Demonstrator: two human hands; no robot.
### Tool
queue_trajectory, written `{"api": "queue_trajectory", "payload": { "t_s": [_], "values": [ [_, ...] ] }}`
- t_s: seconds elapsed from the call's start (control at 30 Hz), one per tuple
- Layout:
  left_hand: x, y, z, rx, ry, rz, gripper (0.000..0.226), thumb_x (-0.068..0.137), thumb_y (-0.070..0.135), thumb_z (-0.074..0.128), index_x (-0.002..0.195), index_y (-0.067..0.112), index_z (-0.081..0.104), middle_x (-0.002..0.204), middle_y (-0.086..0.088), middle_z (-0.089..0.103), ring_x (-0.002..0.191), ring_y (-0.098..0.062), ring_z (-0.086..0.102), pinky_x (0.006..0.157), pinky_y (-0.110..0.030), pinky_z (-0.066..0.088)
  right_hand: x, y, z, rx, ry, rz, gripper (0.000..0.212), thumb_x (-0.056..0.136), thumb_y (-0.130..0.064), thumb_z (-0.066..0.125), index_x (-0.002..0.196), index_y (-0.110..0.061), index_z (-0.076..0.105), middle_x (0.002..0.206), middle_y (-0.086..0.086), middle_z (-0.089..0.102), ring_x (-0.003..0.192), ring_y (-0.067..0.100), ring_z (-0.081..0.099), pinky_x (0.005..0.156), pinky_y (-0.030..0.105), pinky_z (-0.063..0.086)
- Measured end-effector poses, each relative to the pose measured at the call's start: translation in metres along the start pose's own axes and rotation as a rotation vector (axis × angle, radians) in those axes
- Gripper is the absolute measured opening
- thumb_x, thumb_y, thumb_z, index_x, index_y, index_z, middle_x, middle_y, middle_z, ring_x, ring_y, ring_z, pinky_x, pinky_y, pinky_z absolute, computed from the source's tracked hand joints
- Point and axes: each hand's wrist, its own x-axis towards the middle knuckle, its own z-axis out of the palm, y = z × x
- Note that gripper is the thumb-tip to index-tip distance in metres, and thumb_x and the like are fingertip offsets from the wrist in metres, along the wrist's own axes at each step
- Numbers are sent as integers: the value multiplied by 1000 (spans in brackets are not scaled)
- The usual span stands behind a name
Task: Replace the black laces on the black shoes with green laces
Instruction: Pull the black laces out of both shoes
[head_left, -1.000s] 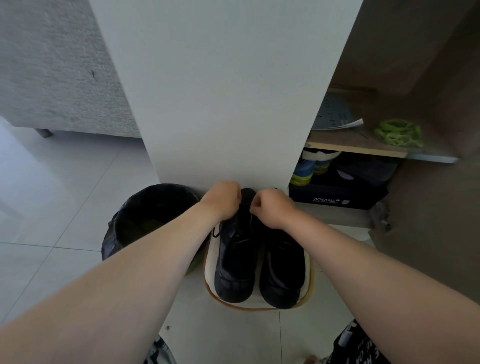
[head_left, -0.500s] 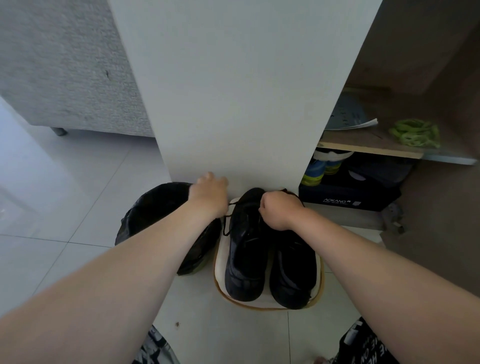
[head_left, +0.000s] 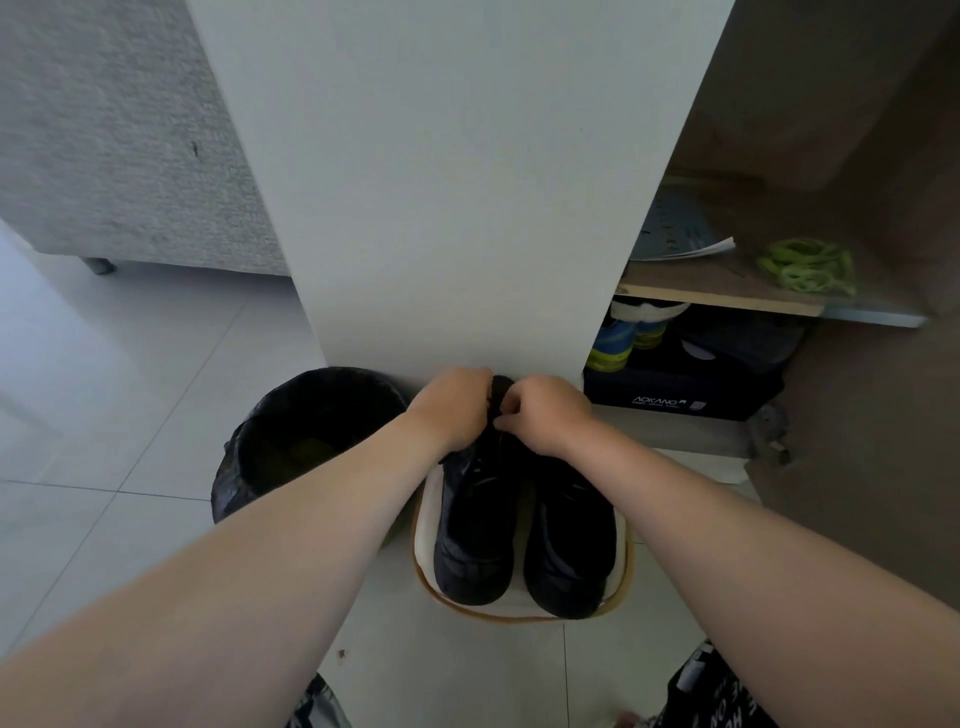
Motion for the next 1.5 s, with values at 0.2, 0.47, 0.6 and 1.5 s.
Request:
{"api": "queue_trajectory", "payload": {
  "t_s": [0.2,0.47,0.6,1.5],
  "values": [
    [1,4,5,-27,-10,-12,23,97,16,47,114,11,62,120,-16,66,111,-35,61,84,-34,44,5,-12,2,-116,132,-16,12,97,-13,54,107,-8,58,108,14,66,99,34,64,69,32,37],
    [4,-3,1,-118,-19,-129,4,97,13,50,99,14,52,116,-19,64,107,-36,60,75,-31,39,10,-19,-5,201,102,83,30,98,-28,53,71,-16,58,74,-1,59,81,30,60,55,31,31],
    [3,-4,-3,-157,-25,-178,11,97,14,50,106,10,54,120,-20,62,112,-37,58,79,-32,41,13,-16,-22,346,-12,156,31,80,-33,71,58,-17,57,59,-5,55,62,17,55,50,26,34],
    [5,-12,-6,-201,-64,-280,20,98,13,42,114,8,53,121,-16,60,110,-32,57,76,-30,38,4,-17,-43,1119,-234,186,12,100,-16,54,90,-11,59,78,8,65,57,16,53,58,29,47]
  ]
}}
